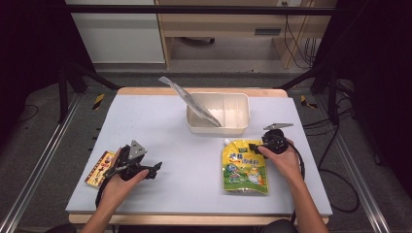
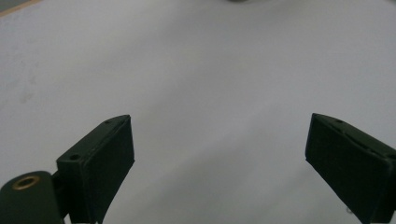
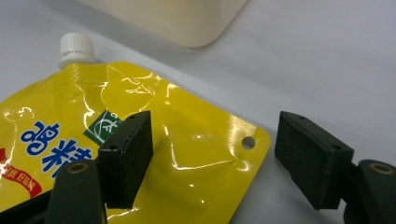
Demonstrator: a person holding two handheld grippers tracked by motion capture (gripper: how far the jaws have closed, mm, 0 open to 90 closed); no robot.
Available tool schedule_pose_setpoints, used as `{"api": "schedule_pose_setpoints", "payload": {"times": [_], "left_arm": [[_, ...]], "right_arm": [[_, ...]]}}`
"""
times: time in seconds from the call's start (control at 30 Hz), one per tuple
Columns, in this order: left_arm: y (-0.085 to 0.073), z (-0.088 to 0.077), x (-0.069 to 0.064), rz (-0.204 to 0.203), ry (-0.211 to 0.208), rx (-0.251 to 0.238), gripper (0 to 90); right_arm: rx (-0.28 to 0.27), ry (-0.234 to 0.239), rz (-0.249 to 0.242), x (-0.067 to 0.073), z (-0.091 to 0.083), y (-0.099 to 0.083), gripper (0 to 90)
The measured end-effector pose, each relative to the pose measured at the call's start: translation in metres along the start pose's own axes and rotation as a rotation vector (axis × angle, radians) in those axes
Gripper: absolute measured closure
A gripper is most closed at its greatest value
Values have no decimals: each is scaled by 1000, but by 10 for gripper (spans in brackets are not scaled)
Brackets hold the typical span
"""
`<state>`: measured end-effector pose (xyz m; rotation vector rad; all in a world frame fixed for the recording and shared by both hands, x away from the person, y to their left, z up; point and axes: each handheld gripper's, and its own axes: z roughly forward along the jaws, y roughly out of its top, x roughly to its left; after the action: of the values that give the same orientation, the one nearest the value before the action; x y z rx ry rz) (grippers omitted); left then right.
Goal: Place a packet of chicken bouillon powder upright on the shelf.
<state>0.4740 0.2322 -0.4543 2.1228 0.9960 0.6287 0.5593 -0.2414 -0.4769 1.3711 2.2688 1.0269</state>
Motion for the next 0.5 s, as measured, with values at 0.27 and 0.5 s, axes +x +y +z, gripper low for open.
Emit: {"api": "schedule_pose_setpoints", "payload": {"times": [0.27, 0.5], "left_arm": [[0, 0, 0, 2, 1, 2, 80], [0, 1, 0, 4, 3, 4, 80]], "right_arm": [[7, 19, -2, 3, 0, -1, 287], [-21, 15, -9, 7, -7, -1, 311]]}}
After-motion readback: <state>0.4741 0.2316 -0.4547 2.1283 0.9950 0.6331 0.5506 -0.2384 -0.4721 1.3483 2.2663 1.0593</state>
